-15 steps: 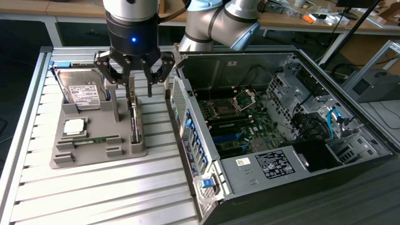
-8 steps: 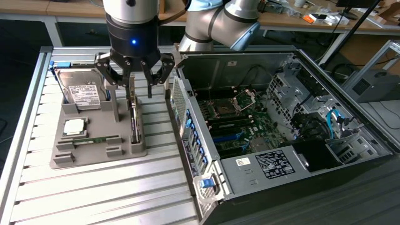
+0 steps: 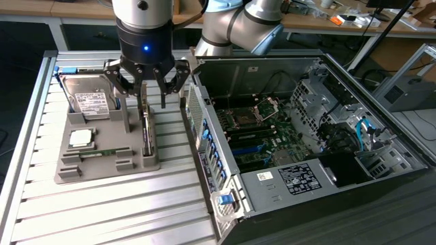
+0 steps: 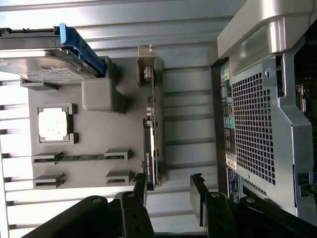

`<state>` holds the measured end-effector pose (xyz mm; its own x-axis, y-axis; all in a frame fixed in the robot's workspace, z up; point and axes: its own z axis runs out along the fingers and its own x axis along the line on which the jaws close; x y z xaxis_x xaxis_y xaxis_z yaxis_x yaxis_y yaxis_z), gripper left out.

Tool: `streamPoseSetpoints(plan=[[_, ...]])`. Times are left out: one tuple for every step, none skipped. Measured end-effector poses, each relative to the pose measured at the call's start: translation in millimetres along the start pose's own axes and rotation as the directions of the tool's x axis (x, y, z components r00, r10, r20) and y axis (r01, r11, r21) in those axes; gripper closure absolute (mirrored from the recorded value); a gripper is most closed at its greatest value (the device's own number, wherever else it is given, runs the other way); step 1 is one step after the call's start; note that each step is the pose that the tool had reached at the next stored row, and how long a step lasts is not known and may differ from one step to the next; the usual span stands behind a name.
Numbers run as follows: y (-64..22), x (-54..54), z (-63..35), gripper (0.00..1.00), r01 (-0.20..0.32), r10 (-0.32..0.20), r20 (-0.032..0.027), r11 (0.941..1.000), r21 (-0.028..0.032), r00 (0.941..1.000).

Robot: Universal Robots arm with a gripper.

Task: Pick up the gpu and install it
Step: 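Pick up the gpu and move the gpu toward the slot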

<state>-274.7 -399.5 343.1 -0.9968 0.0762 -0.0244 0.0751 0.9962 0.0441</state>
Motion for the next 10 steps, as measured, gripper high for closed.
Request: streamPoseSetpoints(plan=[[0.0, 0.0, 0.6, 0.52, 0.0, 0.0, 0.0, 1.0, 0.0, 1.0], [-0.1, 0.1, 1.2, 0.52, 0.0, 0.0, 0.0, 1.0, 0.0, 1.0], [-0.1, 0.1, 1.7, 0.52, 0.0, 0.0, 0.0, 1.0, 0.0002, 1.0], [-0.1, 0.1, 2.0, 0.52, 0.0, 0.0, 0.0, 1.0, 0.0001, 1.0], [-0.1, 0.1, 2.6, 0.52, 0.0, 0.0, 0.0, 1.0, 0.0001, 1.0], [-0.1, 0.1, 3.2, 0.52, 0.0, 0.0, 0.0, 1.0, 0.0001, 1.0], [-0.1, 0.1, 3.5, 0.52, 0.0, 0.0, 0.0, 1.0, 0.0002, 1.0], [-0.2, 0.1, 4.0, 0.52, 0.0, 0.0, 0.0, 1.0, 0.0002, 1.0], [-0.2, 0.1, 4.3, 0.52, 0.0, 0.0, 0.0, 1.0, 0.0002, 1.0], [-0.2, 0.1, 4.8, 0.52, 0.0, 0.0, 0.0001, 1.0, 0.0002, 1.0]])
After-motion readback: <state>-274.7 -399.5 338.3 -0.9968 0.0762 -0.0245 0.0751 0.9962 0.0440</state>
